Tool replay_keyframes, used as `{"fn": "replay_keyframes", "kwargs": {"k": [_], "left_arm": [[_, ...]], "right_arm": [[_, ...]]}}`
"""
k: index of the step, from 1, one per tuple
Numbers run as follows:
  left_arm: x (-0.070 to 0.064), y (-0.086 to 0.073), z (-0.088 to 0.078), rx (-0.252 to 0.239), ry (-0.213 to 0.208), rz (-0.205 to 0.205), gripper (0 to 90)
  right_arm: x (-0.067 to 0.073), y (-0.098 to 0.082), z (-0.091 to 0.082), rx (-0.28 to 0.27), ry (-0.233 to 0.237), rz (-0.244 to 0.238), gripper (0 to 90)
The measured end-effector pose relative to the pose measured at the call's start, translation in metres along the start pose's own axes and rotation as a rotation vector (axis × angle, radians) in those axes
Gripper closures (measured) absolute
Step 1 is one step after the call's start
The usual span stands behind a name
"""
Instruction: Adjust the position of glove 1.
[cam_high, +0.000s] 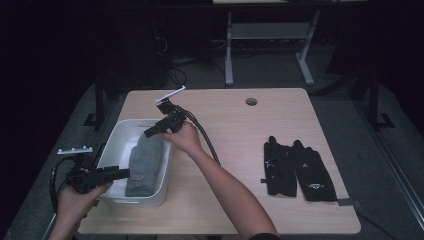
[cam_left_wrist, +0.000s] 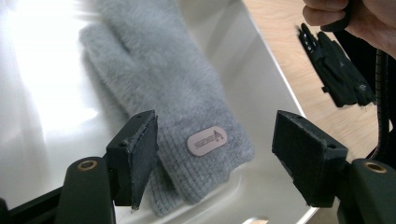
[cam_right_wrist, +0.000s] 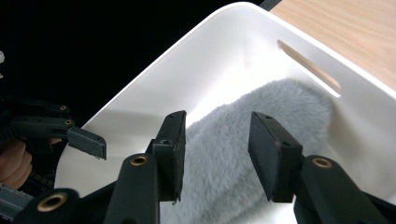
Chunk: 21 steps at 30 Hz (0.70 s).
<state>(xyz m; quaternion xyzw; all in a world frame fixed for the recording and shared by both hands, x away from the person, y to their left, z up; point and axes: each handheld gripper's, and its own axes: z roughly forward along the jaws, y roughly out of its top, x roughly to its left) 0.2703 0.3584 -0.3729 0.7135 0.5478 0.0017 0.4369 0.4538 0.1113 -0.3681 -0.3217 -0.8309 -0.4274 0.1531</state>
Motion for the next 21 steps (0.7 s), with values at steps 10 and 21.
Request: {"fn": "replay_keyframes", "kwargs": {"k": [10, 21], "left_arm": [[-0.014, 0.01, 0.003, -0.016, -0.015, 0.038, 30.6], [-0.033, 0.021, 0.01, -0.018, -0.038, 0.078, 29.7]], "right_arm": [[-0.001, -0.002, -0.023, -0.035, 0.013, -0.006, 49.8], [-0.003, -0.007, -0.049, -0.06, 0.013, -0.028, 45.1]]}}
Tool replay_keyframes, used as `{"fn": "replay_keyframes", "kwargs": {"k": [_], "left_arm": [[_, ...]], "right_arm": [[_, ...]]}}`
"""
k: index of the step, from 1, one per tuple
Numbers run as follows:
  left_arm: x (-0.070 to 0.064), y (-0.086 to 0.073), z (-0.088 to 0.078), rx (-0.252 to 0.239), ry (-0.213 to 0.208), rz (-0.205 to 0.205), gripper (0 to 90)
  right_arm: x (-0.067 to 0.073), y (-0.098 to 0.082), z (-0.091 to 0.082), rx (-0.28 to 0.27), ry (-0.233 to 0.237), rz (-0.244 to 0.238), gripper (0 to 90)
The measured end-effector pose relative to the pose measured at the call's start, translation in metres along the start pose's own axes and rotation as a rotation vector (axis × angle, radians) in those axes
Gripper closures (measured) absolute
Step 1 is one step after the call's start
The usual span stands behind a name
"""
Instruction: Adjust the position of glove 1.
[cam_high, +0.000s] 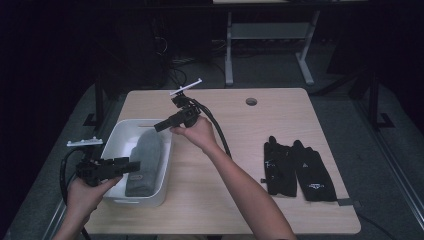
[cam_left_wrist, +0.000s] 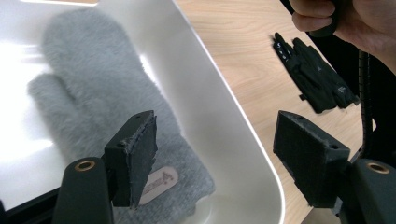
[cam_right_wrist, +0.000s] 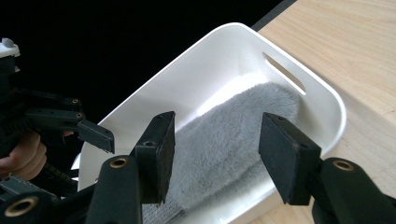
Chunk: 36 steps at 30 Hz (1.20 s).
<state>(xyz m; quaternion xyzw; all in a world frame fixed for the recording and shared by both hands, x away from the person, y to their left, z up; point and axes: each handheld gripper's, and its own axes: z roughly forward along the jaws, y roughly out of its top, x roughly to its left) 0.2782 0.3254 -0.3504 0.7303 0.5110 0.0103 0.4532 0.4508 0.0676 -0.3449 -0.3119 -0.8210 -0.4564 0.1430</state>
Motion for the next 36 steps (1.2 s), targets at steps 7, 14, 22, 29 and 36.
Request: {"fn": "replay_keyframes", "kwargs": {"k": [7, 14, 22, 29, 36], "left_arm": [[-0.009, 0.005, 0.007, 0.002, -0.016, 0.014, 29.6], [-0.025, 0.013, 0.016, 0.005, -0.033, 0.042, 29.5], [-0.042, 0.025, 0.029, 0.009, -0.065, 0.08, 29.3], [-0.053, 0.029, 0.037, 0.016, -0.089, 0.097, 29.2], [-0.063, 0.032, 0.044, 0.019, -0.105, 0.122, 29.2]], "right_arm": [[-0.002, -0.004, -0.014, -0.022, 0.003, -0.004, 44.1], [-0.005, -0.012, -0.034, -0.043, -0.002, -0.001, 43.2], [-0.009, -0.02, -0.065, -0.072, -0.015, -0.005, 41.6], [-0.01, -0.026, -0.085, -0.09, -0.032, -0.001, 41.0], [-0.013, -0.034, -0.101, -0.099, -0.045, 0.001, 40.2]]}}
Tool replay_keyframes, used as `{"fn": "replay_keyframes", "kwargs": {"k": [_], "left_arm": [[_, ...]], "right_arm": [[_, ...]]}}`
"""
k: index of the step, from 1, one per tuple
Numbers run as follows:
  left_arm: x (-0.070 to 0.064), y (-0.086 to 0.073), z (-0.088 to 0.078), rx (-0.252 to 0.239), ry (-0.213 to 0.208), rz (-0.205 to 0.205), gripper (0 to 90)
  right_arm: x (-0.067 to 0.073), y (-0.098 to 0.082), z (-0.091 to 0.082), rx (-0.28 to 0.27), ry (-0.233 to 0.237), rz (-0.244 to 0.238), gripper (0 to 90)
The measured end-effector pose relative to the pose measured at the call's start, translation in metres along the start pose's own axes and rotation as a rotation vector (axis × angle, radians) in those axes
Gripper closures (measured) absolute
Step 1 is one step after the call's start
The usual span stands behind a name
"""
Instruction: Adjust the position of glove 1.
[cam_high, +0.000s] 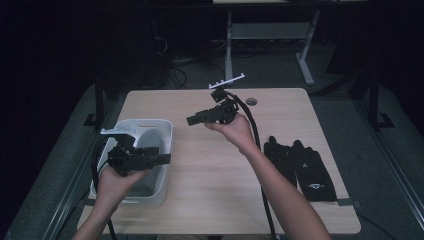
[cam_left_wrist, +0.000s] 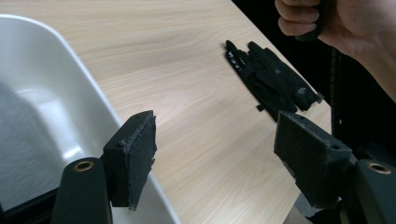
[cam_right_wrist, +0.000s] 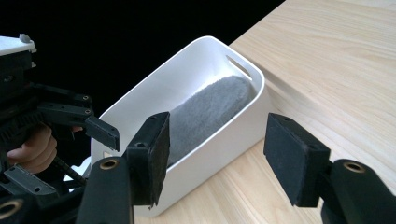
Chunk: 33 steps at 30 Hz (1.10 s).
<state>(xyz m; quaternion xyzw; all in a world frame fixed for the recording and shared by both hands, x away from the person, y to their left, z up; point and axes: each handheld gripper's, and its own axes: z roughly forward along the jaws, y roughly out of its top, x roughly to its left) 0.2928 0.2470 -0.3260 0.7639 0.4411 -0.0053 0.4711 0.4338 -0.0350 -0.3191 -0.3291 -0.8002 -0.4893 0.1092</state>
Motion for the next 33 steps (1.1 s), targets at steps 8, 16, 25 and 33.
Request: {"fn": "replay_keyframes", "kwargs": {"k": [8, 16, 25, 33], "left_arm": [[-0.012, 0.007, 0.013, 0.013, -0.025, 0.024, 29.0], [-0.024, 0.012, 0.025, 0.016, -0.045, 0.043, 28.8], [-0.033, 0.015, 0.04, 0.031, -0.071, 0.057, 28.5], [-0.044, 0.017, 0.053, 0.042, -0.098, 0.066, 28.2]], "right_arm": [[-0.007, -0.009, -0.026, -0.017, -0.022, 0.012, 39.8], [-0.01, -0.016, -0.047, -0.027, -0.042, 0.011, 39.6], [-0.017, -0.033, -0.071, -0.033, -0.071, 0.035, 38.9], [-0.021, -0.045, -0.09, -0.049, -0.094, 0.036, 38.6]]}}
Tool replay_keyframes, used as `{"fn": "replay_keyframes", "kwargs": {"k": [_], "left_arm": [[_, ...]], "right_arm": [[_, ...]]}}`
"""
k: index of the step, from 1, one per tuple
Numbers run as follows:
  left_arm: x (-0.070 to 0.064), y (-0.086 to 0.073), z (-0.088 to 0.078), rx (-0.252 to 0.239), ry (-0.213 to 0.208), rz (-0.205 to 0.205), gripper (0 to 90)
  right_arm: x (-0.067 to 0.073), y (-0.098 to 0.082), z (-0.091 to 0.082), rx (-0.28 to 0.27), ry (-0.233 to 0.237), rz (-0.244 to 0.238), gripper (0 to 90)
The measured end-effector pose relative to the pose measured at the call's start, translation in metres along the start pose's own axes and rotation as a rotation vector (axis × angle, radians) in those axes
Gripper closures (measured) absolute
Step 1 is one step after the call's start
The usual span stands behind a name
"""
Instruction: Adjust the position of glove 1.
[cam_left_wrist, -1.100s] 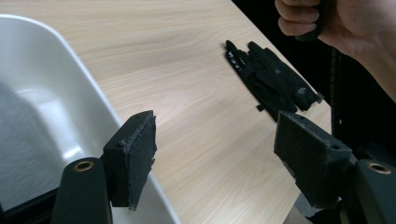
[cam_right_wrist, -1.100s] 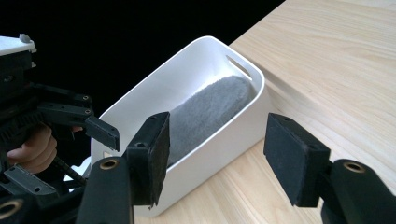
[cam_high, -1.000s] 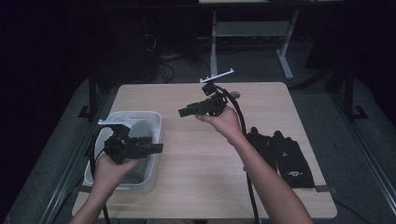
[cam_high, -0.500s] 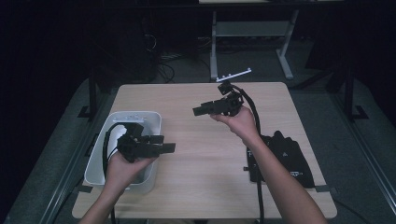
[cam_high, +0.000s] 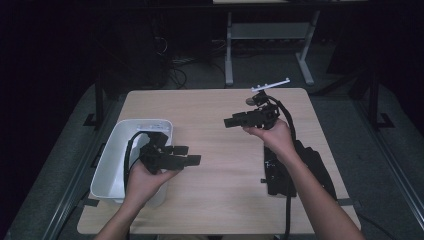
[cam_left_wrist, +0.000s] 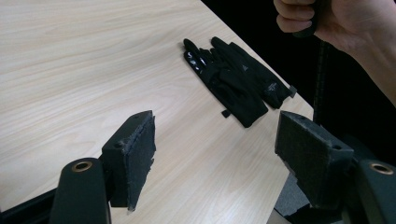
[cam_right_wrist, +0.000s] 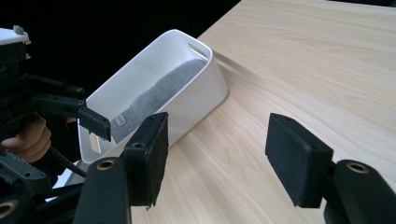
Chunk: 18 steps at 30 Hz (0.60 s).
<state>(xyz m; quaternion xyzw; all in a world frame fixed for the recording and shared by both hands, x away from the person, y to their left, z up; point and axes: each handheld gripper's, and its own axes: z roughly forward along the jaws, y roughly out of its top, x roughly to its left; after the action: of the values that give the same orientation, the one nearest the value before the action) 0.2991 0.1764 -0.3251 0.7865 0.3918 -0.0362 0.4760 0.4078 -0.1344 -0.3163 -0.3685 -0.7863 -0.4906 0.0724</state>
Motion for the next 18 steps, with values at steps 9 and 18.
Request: {"fn": "replay_keyframes", "kwargs": {"k": [9, 18], "left_arm": [[-0.013, 0.006, 0.018, 0.013, -0.021, 0.03, 27.9], [-0.027, 0.01, 0.039, 0.031, -0.045, 0.061, 27.9]], "right_arm": [[-0.008, -0.018, -0.025, 0.002, -0.037, 0.003, 38.1], [-0.019, -0.04, -0.052, -0.025, -0.068, 0.039, 38.2]]}}
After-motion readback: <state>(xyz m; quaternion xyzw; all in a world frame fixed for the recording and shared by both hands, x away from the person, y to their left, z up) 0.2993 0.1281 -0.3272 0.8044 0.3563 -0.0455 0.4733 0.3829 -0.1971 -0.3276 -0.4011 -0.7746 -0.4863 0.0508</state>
